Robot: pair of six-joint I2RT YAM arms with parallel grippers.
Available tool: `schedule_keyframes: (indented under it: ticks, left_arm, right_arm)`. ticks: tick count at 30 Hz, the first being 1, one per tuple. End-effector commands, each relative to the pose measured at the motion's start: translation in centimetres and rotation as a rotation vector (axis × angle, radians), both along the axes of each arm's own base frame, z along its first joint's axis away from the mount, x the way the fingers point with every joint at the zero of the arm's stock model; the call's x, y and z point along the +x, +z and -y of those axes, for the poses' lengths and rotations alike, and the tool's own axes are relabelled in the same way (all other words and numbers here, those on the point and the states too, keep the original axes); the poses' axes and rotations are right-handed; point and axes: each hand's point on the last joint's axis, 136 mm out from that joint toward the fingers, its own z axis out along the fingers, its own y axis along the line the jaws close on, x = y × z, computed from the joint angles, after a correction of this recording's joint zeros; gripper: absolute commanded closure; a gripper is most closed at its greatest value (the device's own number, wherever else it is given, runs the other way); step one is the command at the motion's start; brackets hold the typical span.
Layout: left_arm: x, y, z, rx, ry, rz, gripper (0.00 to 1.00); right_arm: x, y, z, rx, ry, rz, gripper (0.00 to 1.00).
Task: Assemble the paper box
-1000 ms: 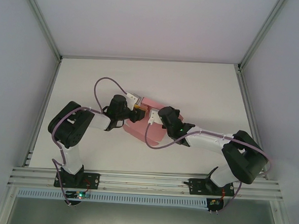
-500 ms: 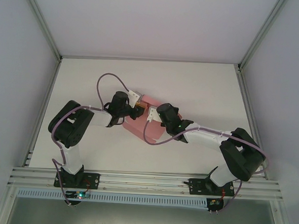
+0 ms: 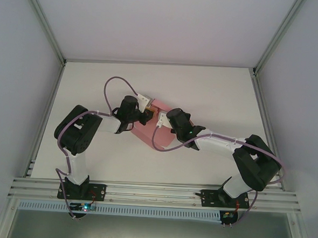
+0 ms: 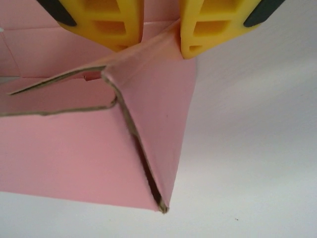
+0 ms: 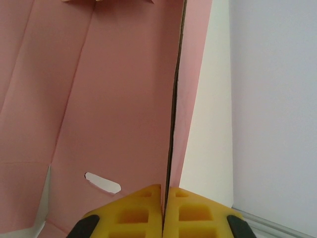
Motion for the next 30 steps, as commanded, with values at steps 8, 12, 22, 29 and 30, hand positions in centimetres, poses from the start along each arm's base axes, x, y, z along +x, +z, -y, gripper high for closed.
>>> schedule_keyframes:
  ticks: [8, 12, 22, 29, 30]
  left_arm:
    - [-0.4, 2.9, -0.1, -0.019, 0.009, 0.080, 0.73]
    - [-0.6, 2.1, -2.2, 0.019, 0.057, 0.045, 0.66]
    - [-1.0, 2.1, -5.7, 0.120, 0.121, 0.073, 0.49]
    - [0.3, 3.5, -4.3, 0.078, 0.058, 0.123, 0.47]
    - [0.4, 3.7, -3.8, 0.067, 0.033, 0.127, 0.46]
  right_arm:
    - [-7.4, -7.7, -1.6, -0.026, 0.217, -0.416, 1.00]
    - [-7.9, -7.8, -1.9, -0.028, 0.231, -0.448, 1.00]
    - [-8.4, -7.8, -2.4, -0.008, 0.252, -0.493, 1.00]
    - [-8.3, -8.1, -2.5, -0.005, 0.253, -0.517, 1.00]
    - [-8.2, -8.3, -2.4, -0.011, 0.250, -0.517, 1.00]
